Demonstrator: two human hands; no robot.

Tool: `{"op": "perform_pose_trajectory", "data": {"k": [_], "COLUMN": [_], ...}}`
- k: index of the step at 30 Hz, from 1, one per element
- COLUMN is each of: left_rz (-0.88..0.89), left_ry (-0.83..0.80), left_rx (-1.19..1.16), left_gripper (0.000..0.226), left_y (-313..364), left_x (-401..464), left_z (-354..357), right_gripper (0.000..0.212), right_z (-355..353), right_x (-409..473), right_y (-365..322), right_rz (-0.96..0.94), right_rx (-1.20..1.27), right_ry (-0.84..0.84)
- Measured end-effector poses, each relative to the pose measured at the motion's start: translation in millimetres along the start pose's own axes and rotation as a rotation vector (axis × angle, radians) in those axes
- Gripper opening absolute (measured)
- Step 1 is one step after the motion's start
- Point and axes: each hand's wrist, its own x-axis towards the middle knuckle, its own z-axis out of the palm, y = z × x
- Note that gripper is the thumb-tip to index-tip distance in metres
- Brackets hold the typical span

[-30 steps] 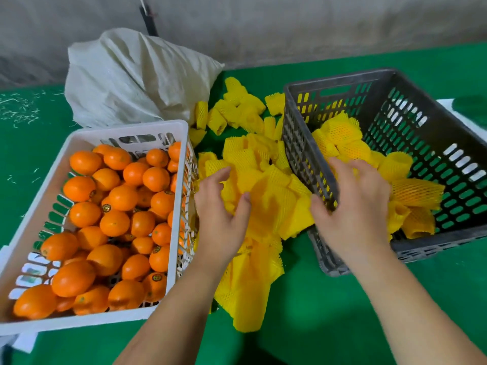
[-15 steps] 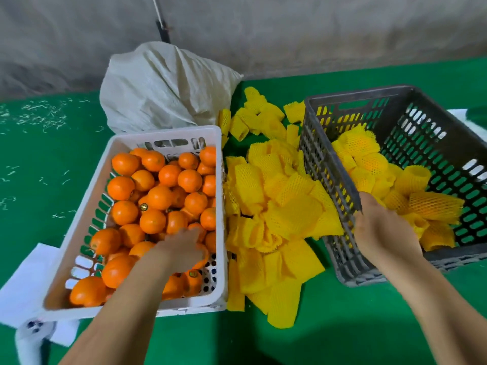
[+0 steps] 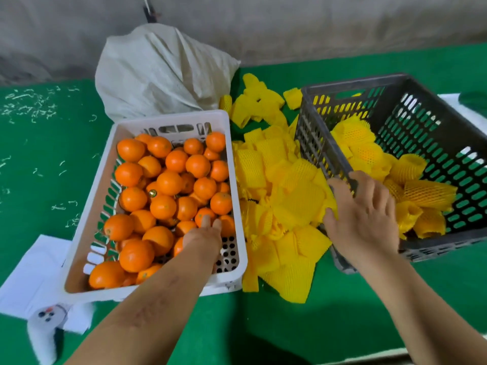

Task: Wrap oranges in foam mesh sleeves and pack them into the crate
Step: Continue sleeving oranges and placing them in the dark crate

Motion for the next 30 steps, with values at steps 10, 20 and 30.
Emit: {"op": "perform_pose_trajectory", "data": {"k": [10,20,30], "left_rz": [-0.094,-0.095,-0.046], "left_ry": [0.095,0.072,-0.057], "left_rx": [-0.151,-0.138,0.108], "left_gripper": [0.085,0.053,0.062], "left_y": [-0.7,2.2,-0.5], "left_x": [11.6,11.8,16.4], "left_z": [2.4,-6.3,-1.4], "right_gripper": [0.061,0.054,0.043], "right_z": [52.9,45.0,44.8], "right_x": [-13.5,-30.8,-18.7], "right_y": [-25.2,-24.0,-44.5], "right_rz": [-0.083,-0.133,-0.138], "right_rx": [0.263,0.518,0.890], "right_ry": [-0.485,-0.478,-0.275]}}
